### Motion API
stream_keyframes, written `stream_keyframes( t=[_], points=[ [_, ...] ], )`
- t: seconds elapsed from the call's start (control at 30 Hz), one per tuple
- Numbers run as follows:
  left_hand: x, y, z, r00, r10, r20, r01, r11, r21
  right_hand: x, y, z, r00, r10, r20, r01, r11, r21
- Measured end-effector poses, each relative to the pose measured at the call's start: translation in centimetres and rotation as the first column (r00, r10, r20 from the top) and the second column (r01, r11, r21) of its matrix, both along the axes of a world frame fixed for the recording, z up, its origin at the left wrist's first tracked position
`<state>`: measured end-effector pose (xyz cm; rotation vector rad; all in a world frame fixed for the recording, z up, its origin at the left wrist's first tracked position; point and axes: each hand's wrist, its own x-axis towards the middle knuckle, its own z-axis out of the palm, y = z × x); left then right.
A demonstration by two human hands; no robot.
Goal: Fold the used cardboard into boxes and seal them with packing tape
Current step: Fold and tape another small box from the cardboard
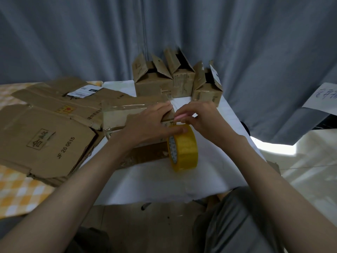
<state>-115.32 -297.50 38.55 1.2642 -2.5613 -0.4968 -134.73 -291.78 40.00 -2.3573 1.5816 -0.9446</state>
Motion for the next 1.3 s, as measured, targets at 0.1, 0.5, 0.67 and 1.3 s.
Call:
stream_keyframes(
  t=[0.1,0.5,0.67,1.3],
  points=[
    [0.0,0.1,0.1,1.000,-0.002,0.005,0.002,1.000,-0.008,-0.3,0.0,-0.3,0.999,-0.014,0.044,0.014,1.000,0.003],
    [-0.2,0.2,0.4,0.999,0.018,0.032,-0.018,1.000,0.009,0.0,0.0,0.4,1.000,-0.019,-0.010,0.019,1.000,0.004],
    [-0.1,0.1,0.1,1.000,0.021,0.008,-0.021,1.000,0.003,1.0,-0.1,1.1,0.992,-0.003,-0.130,0.005,1.000,0.014],
    [-0.2,0.8,0.7,0.995,0.068,0.078,-0.071,0.997,0.033,-4.8,0.6,-7.7,0.908,-0.418,-0.020,0.397,0.845,0.358]
  ],
)
